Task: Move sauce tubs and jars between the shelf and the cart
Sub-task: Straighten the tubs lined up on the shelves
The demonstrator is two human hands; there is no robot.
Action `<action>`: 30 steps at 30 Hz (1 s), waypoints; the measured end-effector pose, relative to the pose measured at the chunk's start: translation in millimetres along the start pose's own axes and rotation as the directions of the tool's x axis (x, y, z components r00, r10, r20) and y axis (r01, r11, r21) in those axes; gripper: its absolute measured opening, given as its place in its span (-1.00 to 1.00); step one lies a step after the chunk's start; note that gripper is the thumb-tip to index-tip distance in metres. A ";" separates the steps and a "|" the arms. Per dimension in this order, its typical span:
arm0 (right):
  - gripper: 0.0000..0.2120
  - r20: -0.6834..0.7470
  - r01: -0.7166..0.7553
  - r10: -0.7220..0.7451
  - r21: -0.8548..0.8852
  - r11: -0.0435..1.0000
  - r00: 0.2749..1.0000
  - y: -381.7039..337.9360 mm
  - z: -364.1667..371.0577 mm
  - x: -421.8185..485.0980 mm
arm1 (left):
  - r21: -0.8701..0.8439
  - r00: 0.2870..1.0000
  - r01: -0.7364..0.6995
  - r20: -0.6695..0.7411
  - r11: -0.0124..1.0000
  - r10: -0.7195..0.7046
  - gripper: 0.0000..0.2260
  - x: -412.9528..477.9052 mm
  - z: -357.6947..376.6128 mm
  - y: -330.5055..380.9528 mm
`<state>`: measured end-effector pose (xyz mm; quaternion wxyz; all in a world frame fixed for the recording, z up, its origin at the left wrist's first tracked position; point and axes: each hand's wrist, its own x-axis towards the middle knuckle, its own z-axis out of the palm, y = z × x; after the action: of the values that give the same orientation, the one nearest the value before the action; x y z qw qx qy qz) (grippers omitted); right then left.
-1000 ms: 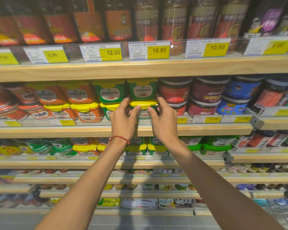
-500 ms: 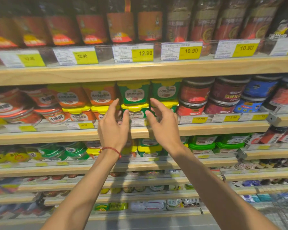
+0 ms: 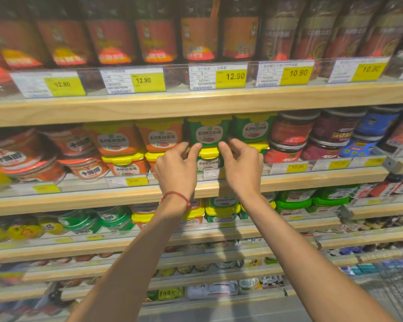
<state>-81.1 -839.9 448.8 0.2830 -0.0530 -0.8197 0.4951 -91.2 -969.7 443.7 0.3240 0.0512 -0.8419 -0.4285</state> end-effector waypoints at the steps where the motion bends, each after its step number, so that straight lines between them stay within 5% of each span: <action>1: -0.66 -0.008 0.003 -0.003 -0.007 1.000 1.000 -0.7 0.8 0.4 | -0.008 1.000 0.010 -0.009 1.000 -0.010 -0.68 0.3 0.8 0.3; 9: -0.63 0.004 0.011 -0.011 0.001 1.000 1.000 4.2 1.7 2.3 | -0.008 0.998 0.051 -0.047 0.999 -0.052 -0.67 -3.3 7.4 -1.2; 13: -0.48 0.087 0.047 -0.044 -0.032 0.998 0.995 15.1 1.9 -0.1 | 0.063 0.998 0.034 0.043 0.997 -0.037 -0.44 -14.4 7.8 -3.4; 30: -0.54 0.132 0.146 -0.129 -0.131 0.980 0.983 21.2 0.4 1.2 | 0.124 0.999 0.013 -0.033 0.992 -0.009 -0.56 -20.8 9.8 3.1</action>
<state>-86.4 -829.0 431.3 0.2611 0.0146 -0.8702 0.4177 -80.1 -953.5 431.4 0.3312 0.0830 -0.8614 -0.3761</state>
